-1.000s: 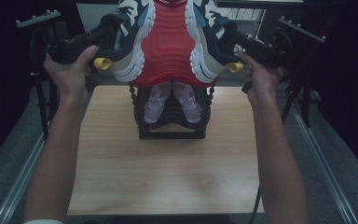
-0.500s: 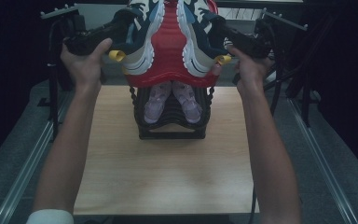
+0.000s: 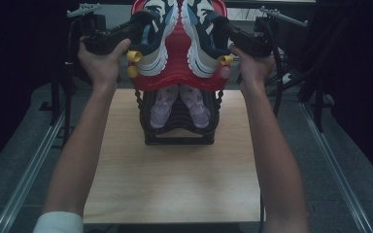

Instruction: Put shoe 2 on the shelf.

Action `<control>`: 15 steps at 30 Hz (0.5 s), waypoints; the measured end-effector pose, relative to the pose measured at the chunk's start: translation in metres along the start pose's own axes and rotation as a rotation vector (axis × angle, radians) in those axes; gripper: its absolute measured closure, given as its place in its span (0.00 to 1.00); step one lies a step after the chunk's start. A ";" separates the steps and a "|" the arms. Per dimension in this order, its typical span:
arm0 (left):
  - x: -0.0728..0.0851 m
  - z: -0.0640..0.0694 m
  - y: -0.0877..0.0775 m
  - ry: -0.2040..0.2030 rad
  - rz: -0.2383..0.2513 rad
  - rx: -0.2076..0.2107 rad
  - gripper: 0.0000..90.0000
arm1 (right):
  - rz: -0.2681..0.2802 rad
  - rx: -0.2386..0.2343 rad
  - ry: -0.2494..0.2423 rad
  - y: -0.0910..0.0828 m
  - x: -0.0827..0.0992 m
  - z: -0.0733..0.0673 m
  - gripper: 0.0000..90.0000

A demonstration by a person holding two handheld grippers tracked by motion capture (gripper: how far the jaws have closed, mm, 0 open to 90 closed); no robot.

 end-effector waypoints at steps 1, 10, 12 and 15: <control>0.001 0.000 0.002 -0.002 -0.003 -0.003 0.76 | 0.001 0.015 -0.012 0.001 0.000 0.000 0.85; 0.007 0.000 0.019 0.018 -0.017 -0.054 0.73 | 0.003 0.069 -0.052 0.017 0.001 -0.006 0.78; 0.009 0.000 0.023 0.027 -0.025 -0.055 0.70 | -0.004 0.056 -0.063 0.020 0.002 -0.009 0.74; 0.011 0.001 0.026 0.016 -0.009 -0.031 0.64 | -0.019 0.043 -0.079 0.025 0.004 -0.013 0.69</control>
Point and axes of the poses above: each handheld gripper's, and its own axes: y roughly forward along the jaws, x roughly out of its underside, z roughly to its right, the point moved 9 cm from there along y, roughly forward along the jaws, and after that the axes turned 15 degrees about -z, right-handed, at the moved point
